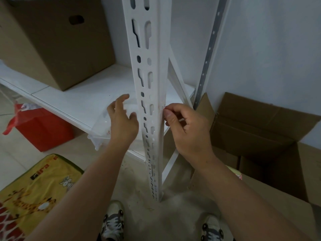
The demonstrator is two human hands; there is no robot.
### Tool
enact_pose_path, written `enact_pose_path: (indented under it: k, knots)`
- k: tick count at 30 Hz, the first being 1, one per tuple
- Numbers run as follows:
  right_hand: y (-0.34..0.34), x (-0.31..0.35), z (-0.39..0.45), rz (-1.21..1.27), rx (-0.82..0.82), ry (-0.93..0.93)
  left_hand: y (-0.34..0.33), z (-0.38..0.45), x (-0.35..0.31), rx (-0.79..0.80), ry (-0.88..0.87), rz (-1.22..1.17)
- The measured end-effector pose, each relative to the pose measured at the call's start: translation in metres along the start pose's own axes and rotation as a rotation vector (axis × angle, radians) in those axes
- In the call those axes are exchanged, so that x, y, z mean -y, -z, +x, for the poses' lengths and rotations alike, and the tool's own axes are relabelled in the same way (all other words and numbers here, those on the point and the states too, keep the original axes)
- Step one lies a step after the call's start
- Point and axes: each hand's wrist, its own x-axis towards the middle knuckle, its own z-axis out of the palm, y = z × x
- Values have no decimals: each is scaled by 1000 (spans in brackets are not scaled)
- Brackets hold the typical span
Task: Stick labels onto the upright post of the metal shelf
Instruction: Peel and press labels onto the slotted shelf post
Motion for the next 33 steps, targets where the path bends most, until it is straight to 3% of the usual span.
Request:
enact_pose_path:
  k: [10,17,33]
  knots:
    - [-3,-7,7,-137,-6,84,-19,-35,-38,86,304,-639]
    - [7,-7,8,-9,142,17,-21,-34,-35,91,322,-672]
    - [2,-7,5,-182,15,163,-22,-38,-43,13,358,-675]
